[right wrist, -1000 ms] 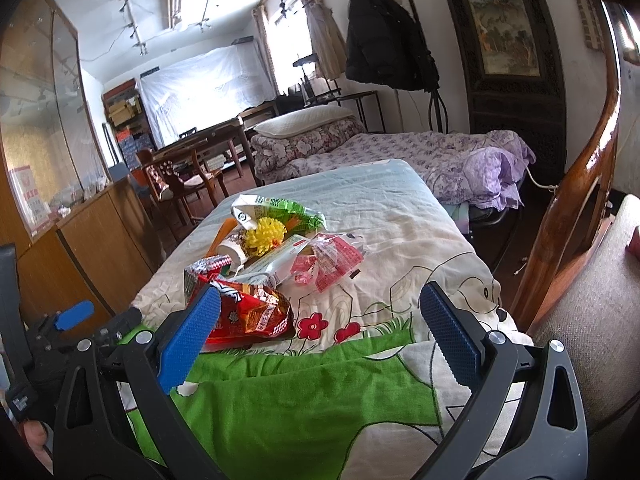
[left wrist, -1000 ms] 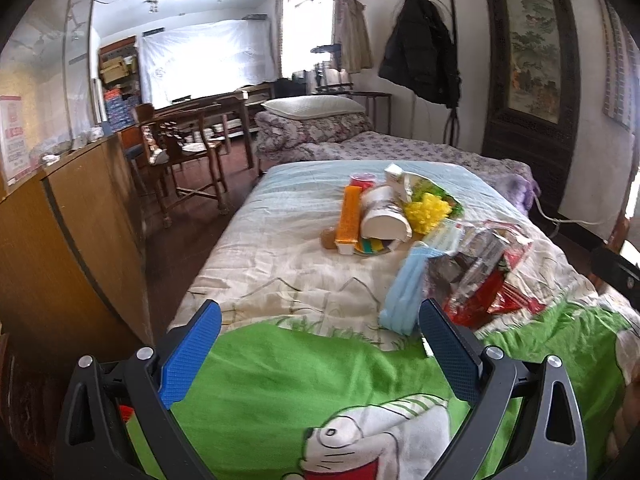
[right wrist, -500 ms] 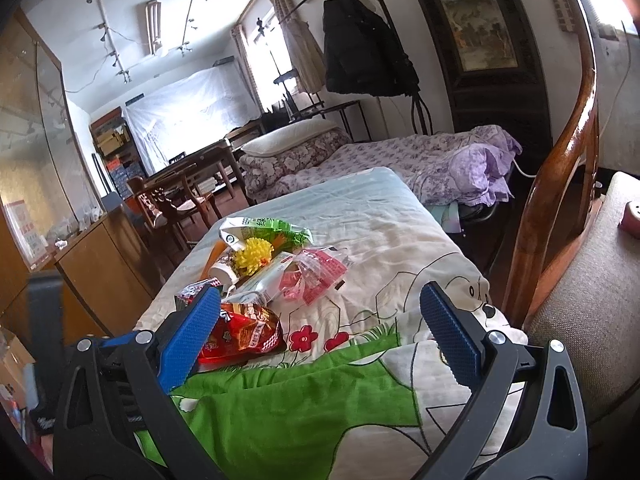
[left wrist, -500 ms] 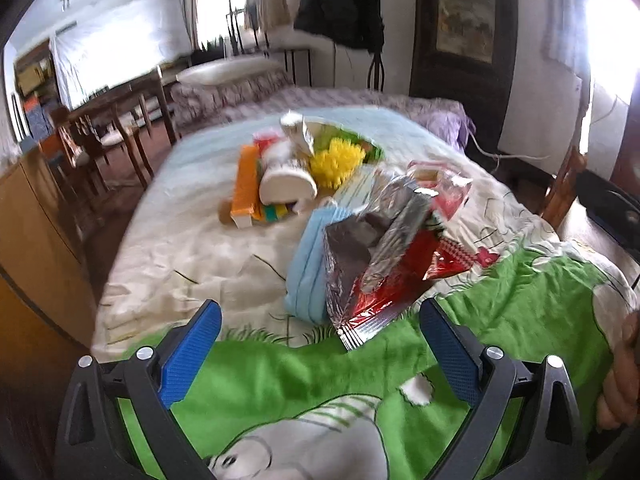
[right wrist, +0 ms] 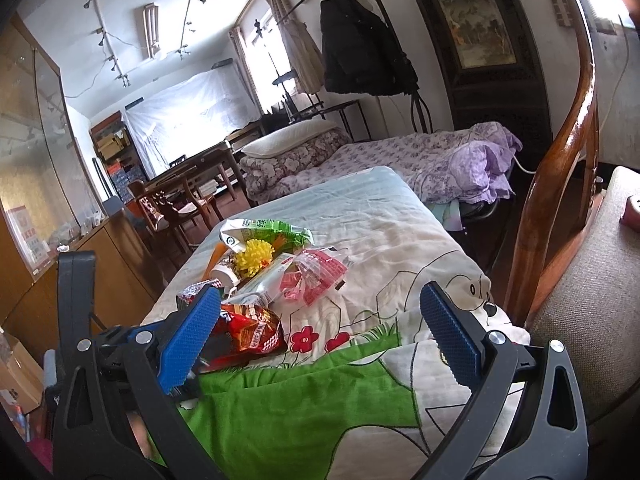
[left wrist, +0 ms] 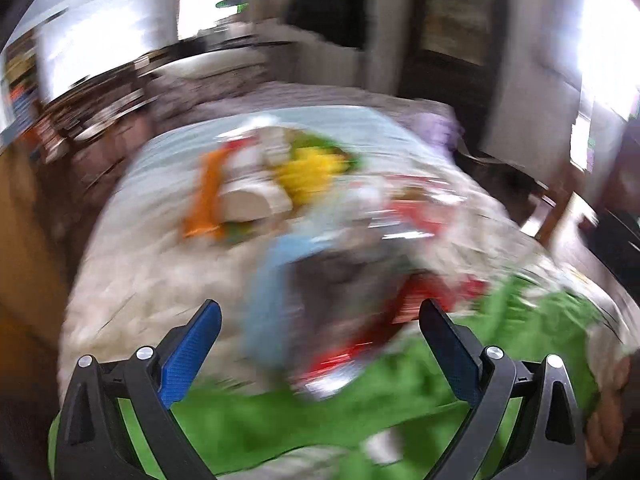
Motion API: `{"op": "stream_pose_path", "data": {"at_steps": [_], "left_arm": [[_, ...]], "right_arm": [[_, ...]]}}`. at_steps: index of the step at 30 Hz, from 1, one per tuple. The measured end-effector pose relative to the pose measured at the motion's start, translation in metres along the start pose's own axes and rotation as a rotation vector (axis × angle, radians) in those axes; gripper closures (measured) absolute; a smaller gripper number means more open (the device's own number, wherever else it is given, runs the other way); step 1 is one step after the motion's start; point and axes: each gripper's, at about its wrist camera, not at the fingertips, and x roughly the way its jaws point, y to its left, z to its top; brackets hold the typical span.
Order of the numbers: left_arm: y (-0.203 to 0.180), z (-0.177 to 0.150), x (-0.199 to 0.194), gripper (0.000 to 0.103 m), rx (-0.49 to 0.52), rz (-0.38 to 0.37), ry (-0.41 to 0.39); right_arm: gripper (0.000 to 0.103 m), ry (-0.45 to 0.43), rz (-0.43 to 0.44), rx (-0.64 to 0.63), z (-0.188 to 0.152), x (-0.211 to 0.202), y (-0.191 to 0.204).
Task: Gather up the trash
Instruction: 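Move the left tool to the blue face mask while the right tool approaches the red snack bag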
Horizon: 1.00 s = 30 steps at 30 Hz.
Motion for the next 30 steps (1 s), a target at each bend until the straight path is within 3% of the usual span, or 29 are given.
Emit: {"op": "stream_pose_path", "data": {"at_steps": [3,5,9,11,15,18,21,26,29,30], "left_arm": [[-0.019,0.0,0.0,0.006,0.079,-0.125,0.001],[-0.018,-0.001,-0.009,0.006,0.078,-0.163,-0.031],[0.024,-0.004,-0.034,0.006,-0.08,-0.298,-0.091],[0.046,-0.006,-0.046,0.006,-0.161,-0.265,-0.123],[0.094,-0.015,-0.063,0.006,-0.371,-0.071,-0.17],[0.119,-0.018,-0.069,0.006,-0.51,0.068,-0.154],[0.135,-0.018,-0.075,0.006,-0.562,0.109,-0.13],[0.141,-0.02,-0.09,0.006,-0.55,0.16,-0.127],[0.142,-0.023,-0.086,0.006,-0.56,0.122,-0.111],[0.142,-0.024,-0.079,0.006,-0.564,0.103,-0.095]], "right_arm": [[0.007,-0.017,-0.001,0.019,0.001,-0.003,-0.003],[0.007,-0.023,0.0,0.036,0.001,-0.004,-0.007],[0.007,-0.014,0.006,0.055,0.002,-0.003,-0.01],[0.007,-0.01,0.006,0.05,0.002,-0.001,-0.009],[0.007,0.057,0.054,-0.03,-0.001,0.009,0.004],[0.007,0.121,0.089,-0.137,-0.009,0.021,0.026],[0.007,0.122,0.133,-0.229,-0.015,0.026,0.049],[0.007,0.189,0.194,-0.284,-0.021,0.052,0.079],[0.007,0.256,0.19,-0.299,-0.024,0.07,0.087],[0.007,0.275,0.153,-0.294,-0.026,0.076,0.086]]}}
